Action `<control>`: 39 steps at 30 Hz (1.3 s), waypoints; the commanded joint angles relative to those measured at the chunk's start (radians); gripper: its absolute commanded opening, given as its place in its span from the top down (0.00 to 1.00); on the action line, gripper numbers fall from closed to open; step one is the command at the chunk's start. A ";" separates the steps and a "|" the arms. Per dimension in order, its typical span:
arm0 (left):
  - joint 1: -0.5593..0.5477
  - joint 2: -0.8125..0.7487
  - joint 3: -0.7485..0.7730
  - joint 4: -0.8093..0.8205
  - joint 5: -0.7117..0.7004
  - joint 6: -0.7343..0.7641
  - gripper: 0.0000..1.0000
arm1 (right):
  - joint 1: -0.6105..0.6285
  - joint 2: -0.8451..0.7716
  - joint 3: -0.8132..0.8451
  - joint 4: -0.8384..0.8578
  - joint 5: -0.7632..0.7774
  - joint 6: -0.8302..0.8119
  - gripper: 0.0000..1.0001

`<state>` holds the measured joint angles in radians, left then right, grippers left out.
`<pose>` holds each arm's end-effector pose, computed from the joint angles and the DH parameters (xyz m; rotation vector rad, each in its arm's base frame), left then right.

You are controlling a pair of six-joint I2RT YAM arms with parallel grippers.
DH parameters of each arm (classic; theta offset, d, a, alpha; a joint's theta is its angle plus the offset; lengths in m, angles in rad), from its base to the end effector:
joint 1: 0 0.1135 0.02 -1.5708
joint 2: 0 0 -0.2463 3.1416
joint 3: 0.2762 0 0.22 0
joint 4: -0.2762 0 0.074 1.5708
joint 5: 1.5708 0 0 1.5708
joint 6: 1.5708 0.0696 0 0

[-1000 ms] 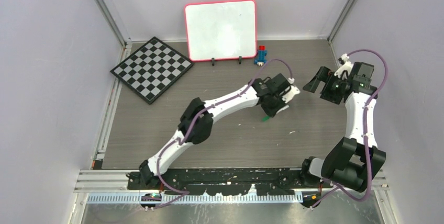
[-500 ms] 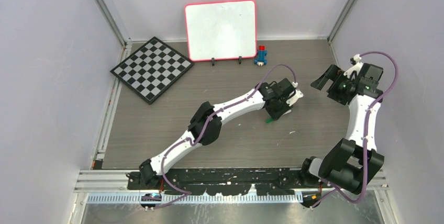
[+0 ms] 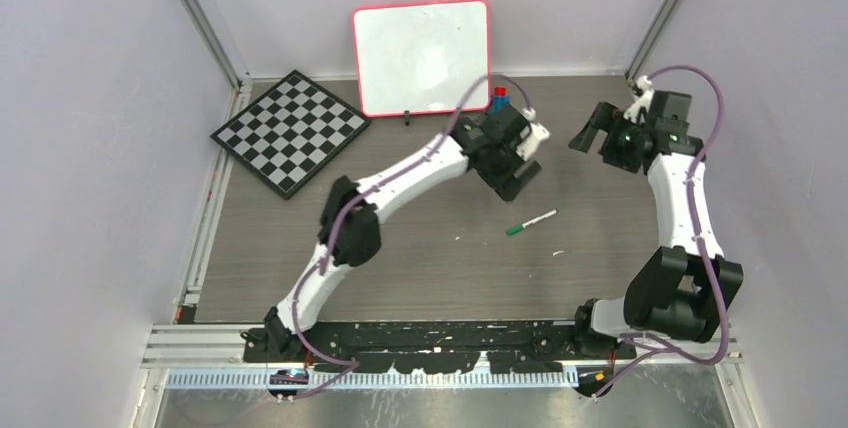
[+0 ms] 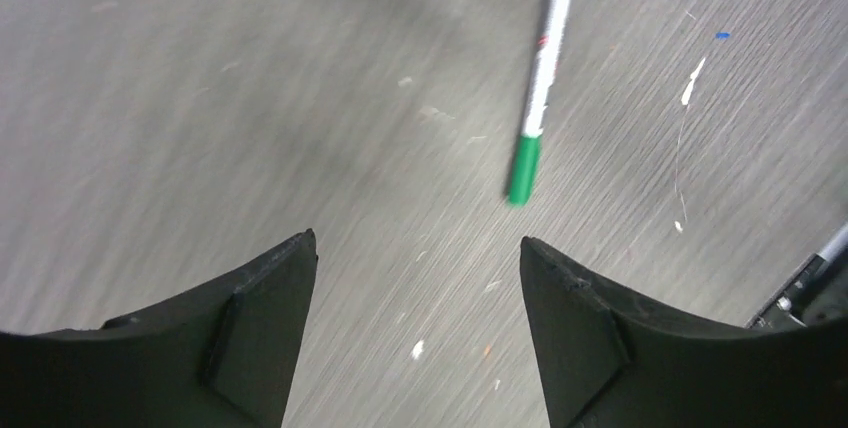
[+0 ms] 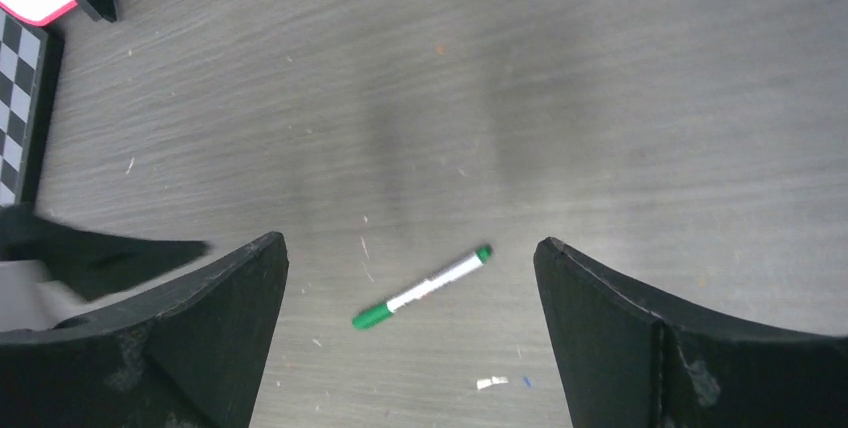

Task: Write a sentence on the whiteboard
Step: Move the whiteboard to the center of the board.

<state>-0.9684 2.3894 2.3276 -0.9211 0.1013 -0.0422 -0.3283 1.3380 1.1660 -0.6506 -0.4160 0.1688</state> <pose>0.2743 -0.4112 0.2094 1.2111 2.3351 -0.5021 0.2700 -0.0623 0.2751 0.3869 2.3106 0.4182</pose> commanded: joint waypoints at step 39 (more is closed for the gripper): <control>0.852 -1.054 -0.829 0.252 0.156 -0.241 0.00 | 0.744 1.030 0.925 0.295 0.717 0.151 0.48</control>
<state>-0.1287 1.3418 1.4933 -0.7231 0.2203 -0.2596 0.4088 2.3440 2.0079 -0.3969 0.2745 0.3042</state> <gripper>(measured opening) 0.996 0.520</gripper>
